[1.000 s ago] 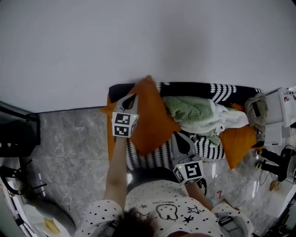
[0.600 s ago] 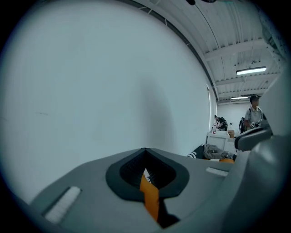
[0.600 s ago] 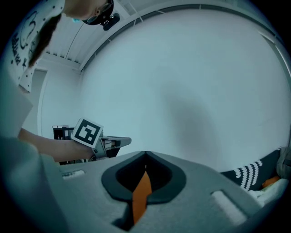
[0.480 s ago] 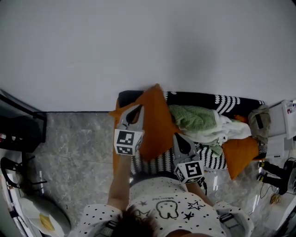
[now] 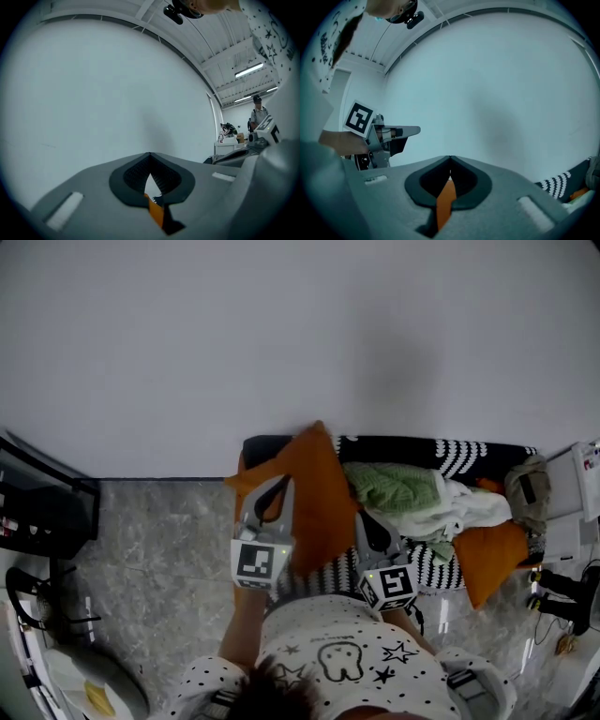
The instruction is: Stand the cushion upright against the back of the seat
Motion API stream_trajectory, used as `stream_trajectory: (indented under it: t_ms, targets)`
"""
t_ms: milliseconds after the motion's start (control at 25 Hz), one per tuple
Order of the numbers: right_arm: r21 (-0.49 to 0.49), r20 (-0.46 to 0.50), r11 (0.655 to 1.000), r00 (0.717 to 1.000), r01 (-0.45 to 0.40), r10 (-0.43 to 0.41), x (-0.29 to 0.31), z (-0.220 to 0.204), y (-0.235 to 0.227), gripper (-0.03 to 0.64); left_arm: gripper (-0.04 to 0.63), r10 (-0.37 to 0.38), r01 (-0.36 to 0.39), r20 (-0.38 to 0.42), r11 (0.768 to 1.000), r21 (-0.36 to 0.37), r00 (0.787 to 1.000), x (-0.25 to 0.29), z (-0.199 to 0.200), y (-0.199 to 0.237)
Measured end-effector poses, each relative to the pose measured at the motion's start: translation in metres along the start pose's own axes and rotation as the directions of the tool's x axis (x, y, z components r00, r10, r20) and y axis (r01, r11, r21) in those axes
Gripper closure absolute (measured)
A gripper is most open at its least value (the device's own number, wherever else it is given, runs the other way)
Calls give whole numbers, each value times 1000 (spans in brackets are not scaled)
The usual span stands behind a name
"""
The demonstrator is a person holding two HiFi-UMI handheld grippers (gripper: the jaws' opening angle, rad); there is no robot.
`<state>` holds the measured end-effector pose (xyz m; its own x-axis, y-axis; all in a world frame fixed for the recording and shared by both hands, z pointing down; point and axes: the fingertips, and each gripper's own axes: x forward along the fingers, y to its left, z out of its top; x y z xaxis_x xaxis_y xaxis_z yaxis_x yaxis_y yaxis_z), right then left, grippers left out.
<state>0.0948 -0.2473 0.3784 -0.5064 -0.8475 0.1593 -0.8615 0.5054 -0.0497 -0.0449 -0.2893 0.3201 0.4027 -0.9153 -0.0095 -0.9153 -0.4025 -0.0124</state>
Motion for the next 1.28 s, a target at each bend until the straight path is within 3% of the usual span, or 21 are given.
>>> stream_trajectory:
  t_ms: [320, 720, 1080, 1280]
  targets:
    - [11, -6, 1000, 1000, 16, -16, 0, -3, -5, 621, 594, -22, 22, -29, 1000, -5, 999, -34, -8, -23]
    - [-1, 4, 1000, 1000, -28, 28, -9, -4, 9, 621, 594, -33, 24, -70, 992, -127, 997, -72, -33, -46]
    - [8, -44, 998, 997, -61, 61, -26, -12, 33, 621, 594, -59, 38, -110, 983, -180, 992, -91, -46, -62]
    - [-51, -46, 996, 996, -74, 72, -30, -13, 39, 621, 594, -58, 40, -96, 984, -176, 994, -96, -39, -62]
